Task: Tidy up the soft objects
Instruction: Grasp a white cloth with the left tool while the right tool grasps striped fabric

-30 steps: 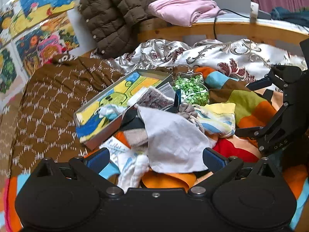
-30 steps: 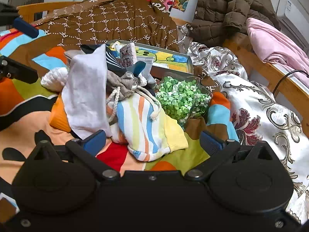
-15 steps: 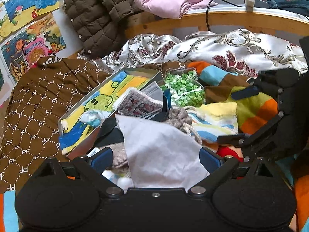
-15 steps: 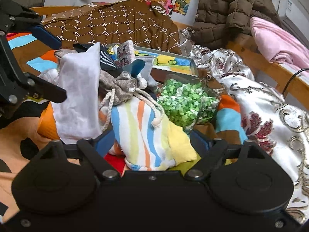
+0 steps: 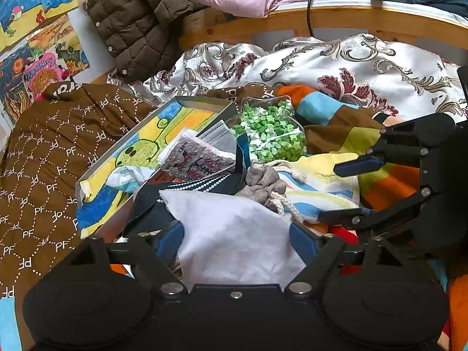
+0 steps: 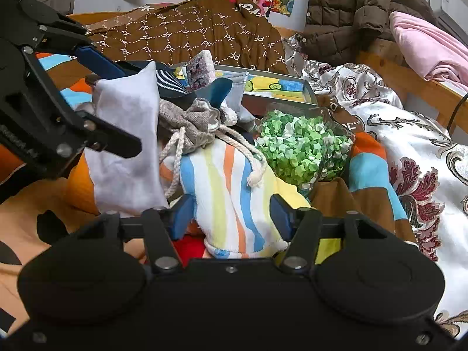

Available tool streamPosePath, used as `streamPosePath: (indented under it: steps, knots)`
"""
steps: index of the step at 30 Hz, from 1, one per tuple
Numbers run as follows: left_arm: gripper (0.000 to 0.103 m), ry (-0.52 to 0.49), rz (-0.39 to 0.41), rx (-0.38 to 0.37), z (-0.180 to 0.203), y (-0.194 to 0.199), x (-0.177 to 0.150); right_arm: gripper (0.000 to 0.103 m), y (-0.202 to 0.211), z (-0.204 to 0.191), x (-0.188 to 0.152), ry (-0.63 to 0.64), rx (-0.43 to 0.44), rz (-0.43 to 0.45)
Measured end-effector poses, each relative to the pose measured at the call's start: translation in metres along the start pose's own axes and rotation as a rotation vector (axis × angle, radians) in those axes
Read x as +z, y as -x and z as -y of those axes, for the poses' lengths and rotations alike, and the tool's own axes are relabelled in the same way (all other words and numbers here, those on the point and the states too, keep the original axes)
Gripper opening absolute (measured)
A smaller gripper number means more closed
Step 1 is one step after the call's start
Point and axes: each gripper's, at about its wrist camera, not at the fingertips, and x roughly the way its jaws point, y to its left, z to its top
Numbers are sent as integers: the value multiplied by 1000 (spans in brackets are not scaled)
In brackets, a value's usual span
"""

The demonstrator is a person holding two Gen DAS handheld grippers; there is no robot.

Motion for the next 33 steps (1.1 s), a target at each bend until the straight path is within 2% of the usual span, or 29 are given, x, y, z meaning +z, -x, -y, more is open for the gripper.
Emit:
streamPosePath:
  steps: [1, 8, 15, 18, 23, 29, 33]
  knots:
    - [74, -1, -2, -2, 0, 0, 0, 38, 0, -1, 0, 1, 0, -3]
    - [51, -39, 2, 14, 4, 2, -2, 29, -2, -6, -1, 14, 3, -15]
    - [46, -104, 41, 7, 15, 11, -6, 24, -2, -10, -2, 28, 4, -32]
    - [37, -135, 39, -6, 21, 13, -8, 15, -2, -12, -2, 35, 8, -41]
    - [20, -145, 23, -21, 25, 14, -11, 9, -2, -16, -3, 53, 1, -49]
    - [18, -161, 48, -32, 30, 24, -15, 4, 1, -14, -2, 67, -14, -51]
    - [17, -214, 69, -51, 39, 34, -21, 4, 6, -21, -4, 118, -38, -46]
